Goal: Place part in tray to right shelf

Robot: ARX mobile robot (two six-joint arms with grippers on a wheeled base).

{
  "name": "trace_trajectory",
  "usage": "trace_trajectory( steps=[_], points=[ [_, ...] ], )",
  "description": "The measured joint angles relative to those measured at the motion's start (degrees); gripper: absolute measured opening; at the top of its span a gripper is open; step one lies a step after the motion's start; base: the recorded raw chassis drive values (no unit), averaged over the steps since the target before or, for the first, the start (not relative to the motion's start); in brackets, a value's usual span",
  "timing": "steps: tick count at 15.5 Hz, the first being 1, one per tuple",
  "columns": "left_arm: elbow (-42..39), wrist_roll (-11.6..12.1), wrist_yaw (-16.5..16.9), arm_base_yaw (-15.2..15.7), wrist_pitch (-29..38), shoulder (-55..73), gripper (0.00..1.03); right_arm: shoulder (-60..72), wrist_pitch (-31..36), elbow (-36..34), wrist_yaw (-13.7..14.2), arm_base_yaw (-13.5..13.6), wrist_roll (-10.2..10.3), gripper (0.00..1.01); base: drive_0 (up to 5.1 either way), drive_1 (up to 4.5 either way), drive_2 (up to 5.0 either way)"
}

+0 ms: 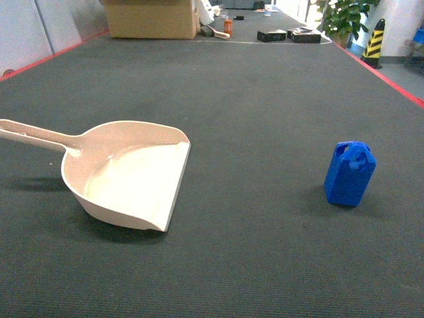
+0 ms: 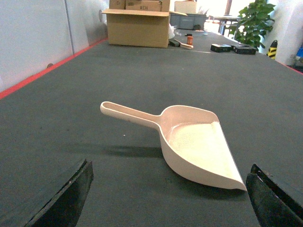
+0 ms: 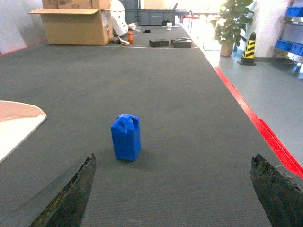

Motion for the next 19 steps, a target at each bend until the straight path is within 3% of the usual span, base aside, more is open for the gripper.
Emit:
trace_trajectory(
  steps=[19],
  points=[
    [0.0,0.0,0.0,0.0,0.0,0.0,0.98,0.0,0.0,0.0,0.0,0.0,0.0,0.98,0.0,0.00,0.0]
  ],
)
